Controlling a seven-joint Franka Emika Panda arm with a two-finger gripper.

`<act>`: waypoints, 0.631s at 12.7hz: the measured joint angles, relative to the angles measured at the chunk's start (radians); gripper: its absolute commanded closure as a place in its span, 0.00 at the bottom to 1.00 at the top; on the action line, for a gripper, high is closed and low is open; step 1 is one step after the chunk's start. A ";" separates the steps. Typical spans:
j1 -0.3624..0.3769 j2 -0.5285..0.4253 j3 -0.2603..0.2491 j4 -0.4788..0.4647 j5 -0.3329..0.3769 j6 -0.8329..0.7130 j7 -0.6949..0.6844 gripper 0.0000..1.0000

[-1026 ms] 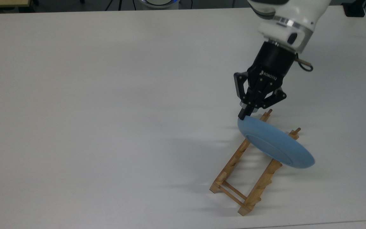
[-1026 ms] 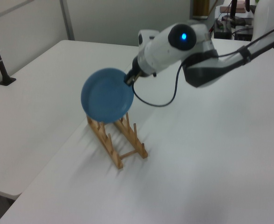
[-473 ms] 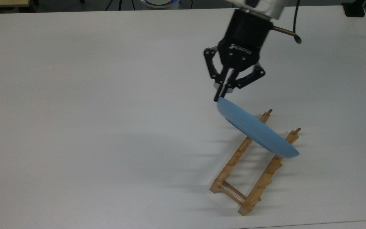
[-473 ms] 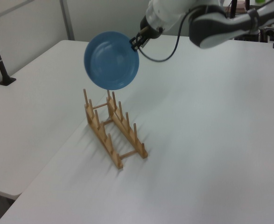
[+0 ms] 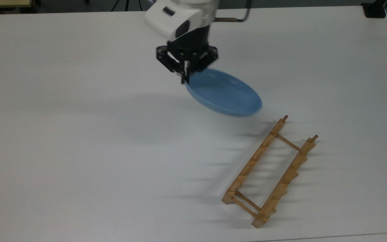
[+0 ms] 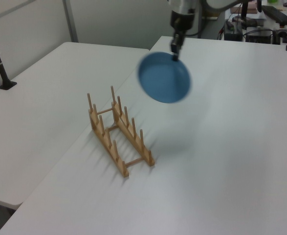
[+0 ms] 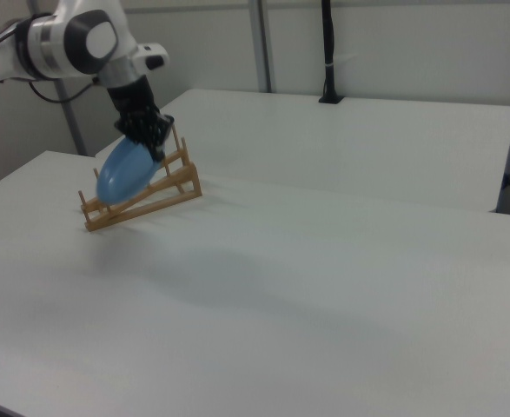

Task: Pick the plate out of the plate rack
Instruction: 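Lift the blue plate up out of the rack slots, then carry the plate away from the rack and lower it flat onto the table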

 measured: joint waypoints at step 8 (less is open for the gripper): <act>-0.077 -0.007 -0.052 -0.239 0.055 -0.168 -0.890 1.00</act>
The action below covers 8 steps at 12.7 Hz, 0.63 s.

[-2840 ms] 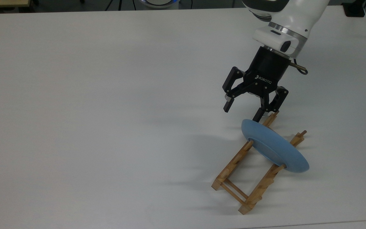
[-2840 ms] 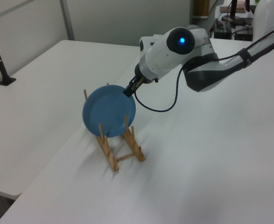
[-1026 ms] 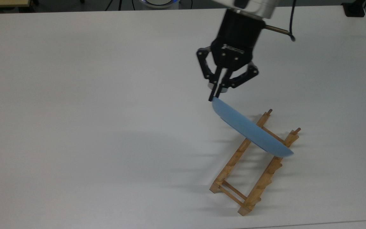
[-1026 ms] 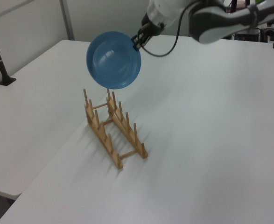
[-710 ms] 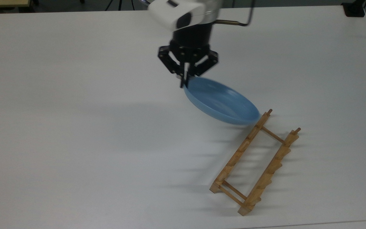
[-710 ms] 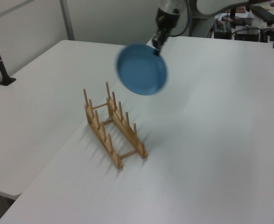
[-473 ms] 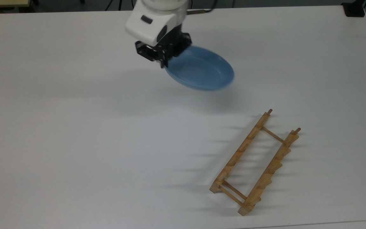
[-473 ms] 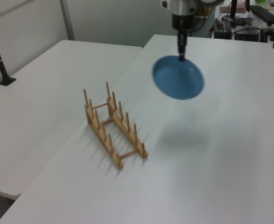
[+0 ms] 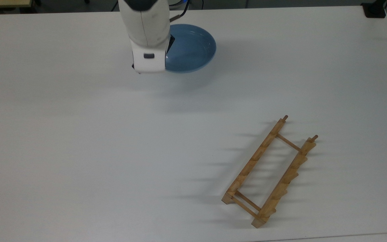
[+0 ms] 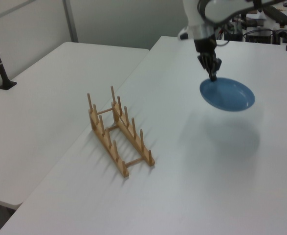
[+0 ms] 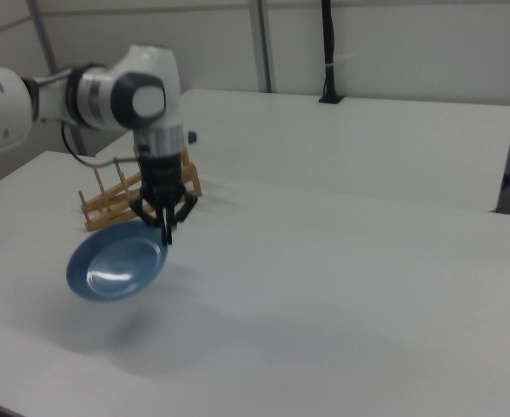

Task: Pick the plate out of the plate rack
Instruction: 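Carry the plate away from the rack and lower it flat onto the table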

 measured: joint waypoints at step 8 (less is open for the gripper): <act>0.005 0.131 0.002 -0.080 -0.075 0.138 -0.040 0.87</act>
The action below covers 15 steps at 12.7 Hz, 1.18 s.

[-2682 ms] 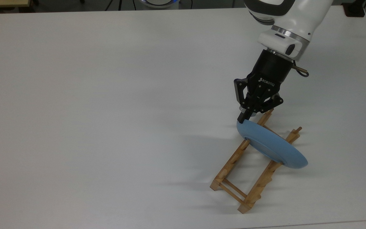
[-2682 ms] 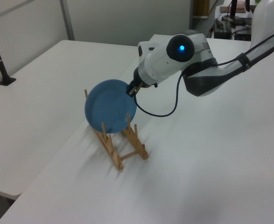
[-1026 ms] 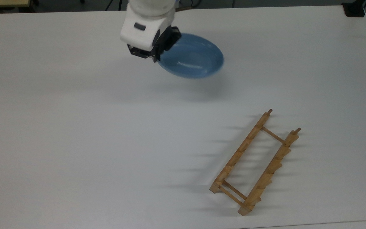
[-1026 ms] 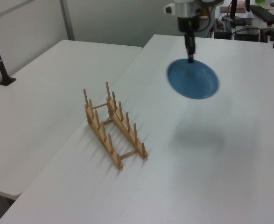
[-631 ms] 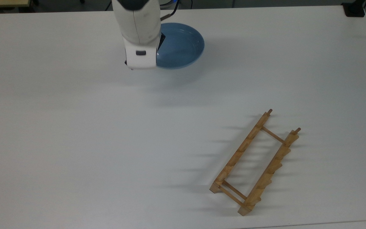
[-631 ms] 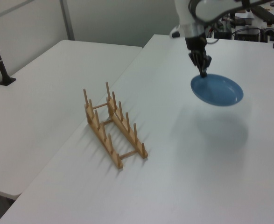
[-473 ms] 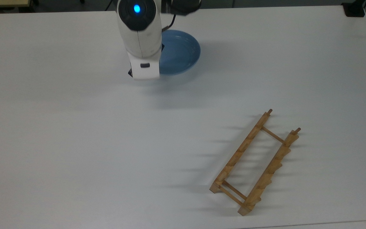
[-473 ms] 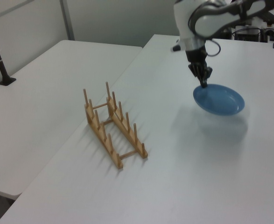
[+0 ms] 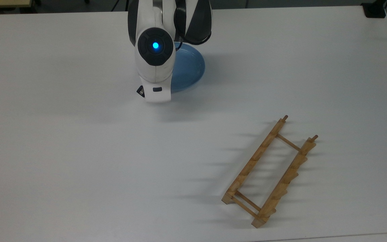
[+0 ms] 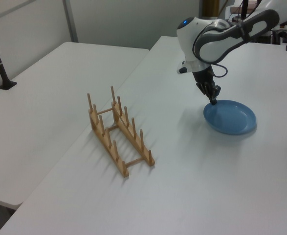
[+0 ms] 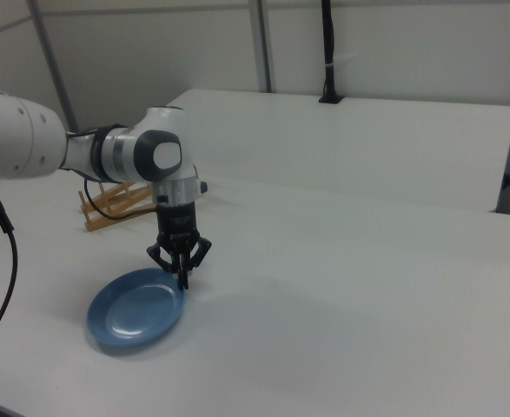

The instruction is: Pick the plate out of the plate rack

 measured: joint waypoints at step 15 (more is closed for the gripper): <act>0.008 -0.238 0.000 0.151 0.059 -0.112 0.661 0.00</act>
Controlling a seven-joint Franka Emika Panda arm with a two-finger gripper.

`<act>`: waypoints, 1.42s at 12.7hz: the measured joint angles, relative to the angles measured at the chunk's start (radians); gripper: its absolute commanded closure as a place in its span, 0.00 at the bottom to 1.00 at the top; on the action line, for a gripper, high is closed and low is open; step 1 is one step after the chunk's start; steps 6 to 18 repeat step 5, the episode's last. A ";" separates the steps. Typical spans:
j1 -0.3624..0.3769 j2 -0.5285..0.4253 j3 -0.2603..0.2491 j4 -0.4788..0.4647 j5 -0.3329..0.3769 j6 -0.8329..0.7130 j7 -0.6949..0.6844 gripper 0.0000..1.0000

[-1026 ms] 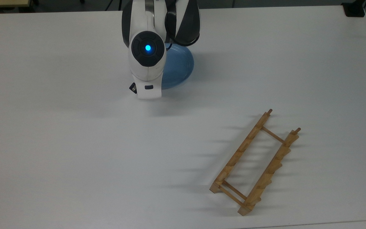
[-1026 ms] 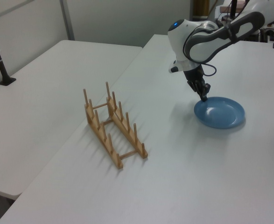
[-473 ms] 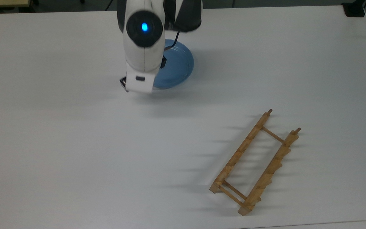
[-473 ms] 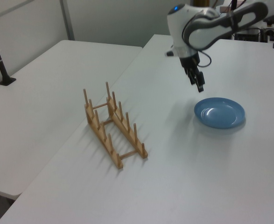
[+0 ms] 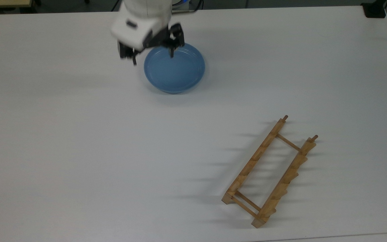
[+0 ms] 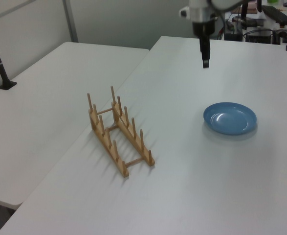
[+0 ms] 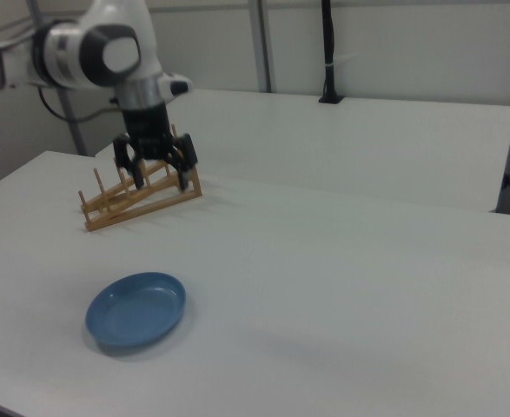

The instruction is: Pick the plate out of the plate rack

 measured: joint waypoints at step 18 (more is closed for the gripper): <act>-0.011 -0.128 -0.008 -0.014 0.022 -0.040 0.236 0.00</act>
